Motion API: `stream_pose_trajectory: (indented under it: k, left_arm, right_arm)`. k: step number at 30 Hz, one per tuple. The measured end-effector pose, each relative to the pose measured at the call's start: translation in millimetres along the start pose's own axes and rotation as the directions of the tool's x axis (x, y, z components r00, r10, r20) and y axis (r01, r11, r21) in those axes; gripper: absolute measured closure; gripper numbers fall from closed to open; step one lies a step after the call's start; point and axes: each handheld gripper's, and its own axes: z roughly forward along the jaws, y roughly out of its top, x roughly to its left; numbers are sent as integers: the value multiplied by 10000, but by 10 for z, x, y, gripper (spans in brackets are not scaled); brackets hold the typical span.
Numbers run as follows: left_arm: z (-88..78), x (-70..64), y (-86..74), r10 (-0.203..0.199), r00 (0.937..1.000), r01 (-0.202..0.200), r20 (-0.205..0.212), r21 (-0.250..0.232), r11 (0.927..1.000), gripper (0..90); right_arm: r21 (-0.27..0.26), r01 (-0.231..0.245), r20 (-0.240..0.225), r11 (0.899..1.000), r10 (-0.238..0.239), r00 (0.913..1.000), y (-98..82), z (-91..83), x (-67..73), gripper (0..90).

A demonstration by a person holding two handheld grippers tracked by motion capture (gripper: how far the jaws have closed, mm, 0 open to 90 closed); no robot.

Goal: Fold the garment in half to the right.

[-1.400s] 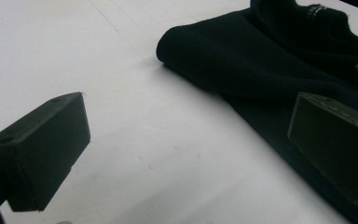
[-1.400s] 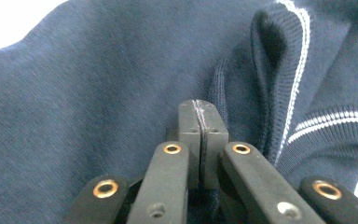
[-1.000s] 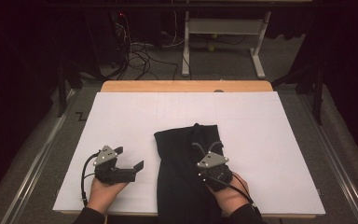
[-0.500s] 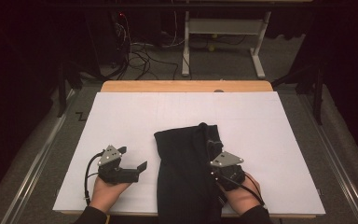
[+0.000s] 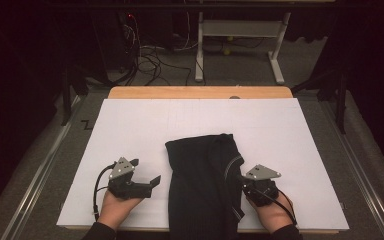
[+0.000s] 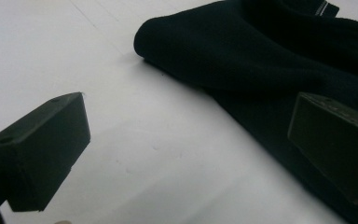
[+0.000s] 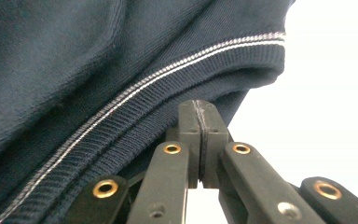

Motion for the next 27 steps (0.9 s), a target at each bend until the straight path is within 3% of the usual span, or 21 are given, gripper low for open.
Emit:
stream_pose_trajectory:
  k: [4,9,12,15,16,18,21,23,25,27]
  left_arm:
    - [-12,-18,14,52,10000,-52,-63,-20,10000,0]
    - [-16,-58,17,75,9999,-76,-82,-31,10000,0]
    - [-8,-55,18,56,10000,-56,-74,-24,10000,0]
    - [-10,-43,11,-8,10000,8,-63,-7,10000,0]
    - [-13,-34,10,-41,10000,41,-60,-24,10000,0]
    - [-14,-18,9,-88,9999,88,-68,-40,10000,0]
    - [4,9,14,-140,9999,140,-65,-26,9999,0]
    - [12,11,20,-109,9999,109,-60,-15,9999,0]
    - [16,2,23,-82,10000,82,-40,-14,10000,0]
    - [10,-7,23,-32,10000,32,-25,-6,10000,0]
  right_arm:
    - [-548,159,-141,9984,-166,9998,89,-119,51,900]
    - [-1176,630,-600,9911,-705,9957,325,-206,250,900]
    - [-1263,1012,-855,9868,-1125,9900,479,-158,392,900]
    - [-1264,1129,-932,9855,-1251,9878,600,-59,461,900]
    - [-1246,1119,-873,9859,-1233,9885,631,-25,460,876]
    - [-1161,985,-512,9883,-1050,9932,687,64,427,676]
    - [-652,750,-265,9951,-768,9967,708,195,358,555]
    - [-329,661,-393,9973,-674,9970,686,273,308,652]
    - [-144,585,-710,9982,-594,9957,636,301,285,846]
    - [-172,574,-787,9982,-586,9952,581,284,279,872]
